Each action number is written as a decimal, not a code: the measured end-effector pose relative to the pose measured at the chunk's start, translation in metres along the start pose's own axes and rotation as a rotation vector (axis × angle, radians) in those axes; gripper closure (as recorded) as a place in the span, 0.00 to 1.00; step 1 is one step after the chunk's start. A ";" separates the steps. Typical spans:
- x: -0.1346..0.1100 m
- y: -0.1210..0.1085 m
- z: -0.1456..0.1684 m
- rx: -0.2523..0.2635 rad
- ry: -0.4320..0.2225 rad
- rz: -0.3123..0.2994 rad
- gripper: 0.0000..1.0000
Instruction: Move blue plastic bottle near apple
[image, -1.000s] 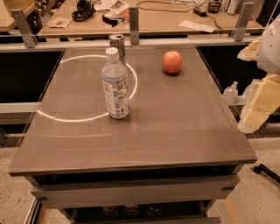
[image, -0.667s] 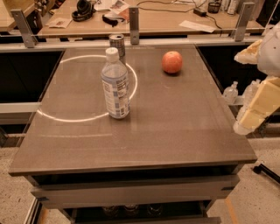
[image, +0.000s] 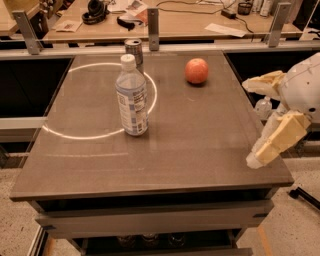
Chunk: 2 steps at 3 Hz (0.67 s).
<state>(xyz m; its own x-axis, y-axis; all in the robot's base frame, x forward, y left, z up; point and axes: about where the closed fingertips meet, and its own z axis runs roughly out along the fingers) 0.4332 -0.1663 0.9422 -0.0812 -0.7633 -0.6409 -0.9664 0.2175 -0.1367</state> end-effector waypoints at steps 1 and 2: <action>-0.019 0.011 0.017 -0.063 -0.178 -0.019 0.00; -0.032 0.018 0.030 -0.096 -0.318 -0.029 0.00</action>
Offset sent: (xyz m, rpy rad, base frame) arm -0.0093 0.0620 -0.0078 0.4694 -0.0272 0.1716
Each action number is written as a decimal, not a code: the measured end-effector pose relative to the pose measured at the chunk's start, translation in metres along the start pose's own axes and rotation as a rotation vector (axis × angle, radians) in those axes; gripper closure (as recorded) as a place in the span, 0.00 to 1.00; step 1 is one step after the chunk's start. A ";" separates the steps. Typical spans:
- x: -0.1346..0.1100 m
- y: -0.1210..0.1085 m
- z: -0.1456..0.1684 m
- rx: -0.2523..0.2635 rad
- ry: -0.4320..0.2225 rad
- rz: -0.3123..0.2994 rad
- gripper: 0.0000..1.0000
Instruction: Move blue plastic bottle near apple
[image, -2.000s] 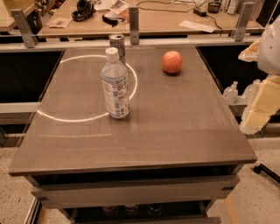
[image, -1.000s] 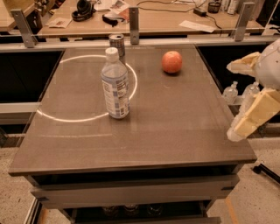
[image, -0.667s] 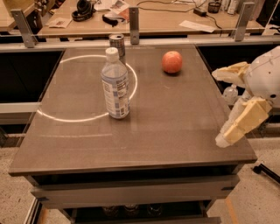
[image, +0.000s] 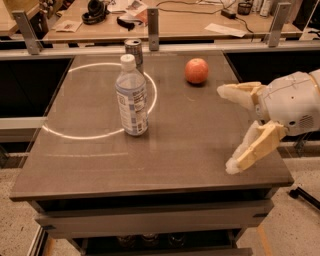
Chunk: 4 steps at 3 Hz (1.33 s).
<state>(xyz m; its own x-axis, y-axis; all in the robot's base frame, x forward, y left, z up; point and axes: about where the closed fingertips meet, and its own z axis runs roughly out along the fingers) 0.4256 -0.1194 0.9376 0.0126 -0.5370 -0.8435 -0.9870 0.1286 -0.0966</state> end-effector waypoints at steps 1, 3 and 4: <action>0.009 0.005 0.017 0.039 -0.027 0.026 0.00; 0.014 0.024 0.037 -0.017 -0.101 0.089 0.00; 0.019 0.035 0.067 -0.063 -0.184 0.129 0.00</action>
Offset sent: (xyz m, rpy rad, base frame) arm -0.0025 0.0075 -0.0120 0.0292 -0.0037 -0.0301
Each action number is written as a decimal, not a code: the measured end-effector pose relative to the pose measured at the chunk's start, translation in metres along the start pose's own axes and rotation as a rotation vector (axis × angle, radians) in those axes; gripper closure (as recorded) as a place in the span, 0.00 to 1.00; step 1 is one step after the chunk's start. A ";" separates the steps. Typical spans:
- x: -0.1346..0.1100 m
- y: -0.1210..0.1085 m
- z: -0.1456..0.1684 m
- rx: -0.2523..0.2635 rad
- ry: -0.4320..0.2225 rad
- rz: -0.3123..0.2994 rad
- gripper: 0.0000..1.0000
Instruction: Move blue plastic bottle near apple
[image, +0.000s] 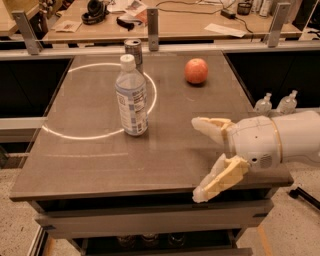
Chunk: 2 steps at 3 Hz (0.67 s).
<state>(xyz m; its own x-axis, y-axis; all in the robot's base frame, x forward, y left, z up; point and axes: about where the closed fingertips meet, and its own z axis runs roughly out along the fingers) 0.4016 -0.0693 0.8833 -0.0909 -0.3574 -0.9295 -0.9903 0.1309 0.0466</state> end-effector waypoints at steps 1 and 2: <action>0.003 -0.007 0.025 -0.002 -0.060 0.002 0.00; 0.006 -0.019 0.046 0.043 -0.082 0.003 0.00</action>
Offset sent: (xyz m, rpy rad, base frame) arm 0.0466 0.0518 -0.0403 0.0973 -0.0492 -0.1290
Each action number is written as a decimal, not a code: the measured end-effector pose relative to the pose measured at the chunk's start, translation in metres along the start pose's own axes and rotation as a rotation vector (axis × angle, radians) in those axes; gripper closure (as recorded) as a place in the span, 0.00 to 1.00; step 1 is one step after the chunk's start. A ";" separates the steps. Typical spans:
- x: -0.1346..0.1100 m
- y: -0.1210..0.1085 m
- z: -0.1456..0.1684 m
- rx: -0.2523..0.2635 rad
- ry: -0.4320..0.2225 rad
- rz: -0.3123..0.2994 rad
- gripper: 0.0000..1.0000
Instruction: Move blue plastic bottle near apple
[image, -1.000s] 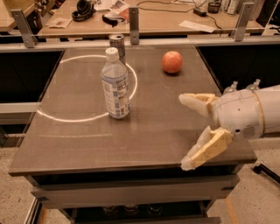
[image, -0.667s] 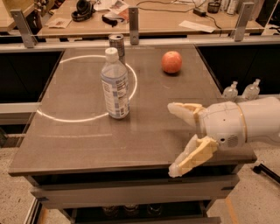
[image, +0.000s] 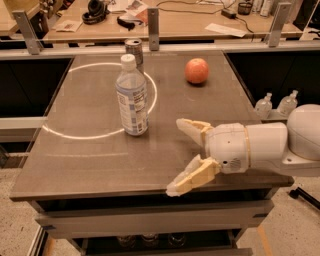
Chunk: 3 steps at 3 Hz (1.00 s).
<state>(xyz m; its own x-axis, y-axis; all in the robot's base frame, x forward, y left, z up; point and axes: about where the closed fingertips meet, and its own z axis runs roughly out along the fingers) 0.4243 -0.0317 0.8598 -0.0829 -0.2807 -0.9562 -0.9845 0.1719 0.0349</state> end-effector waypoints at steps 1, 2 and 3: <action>-0.006 -0.014 0.017 0.078 -0.019 -0.013 0.00; -0.019 -0.021 0.029 0.135 -0.052 -0.025 0.00; -0.026 -0.025 0.044 0.174 -0.074 -0.004 0.00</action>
Offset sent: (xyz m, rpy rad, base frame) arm 0.0406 0.0425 0.0204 0.0762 -0.1076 -0.1981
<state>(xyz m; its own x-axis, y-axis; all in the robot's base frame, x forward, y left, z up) 0.4577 0.0134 0.8711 -0.0609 -0.2127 -0.9752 -0.9428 0.3329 -0.0138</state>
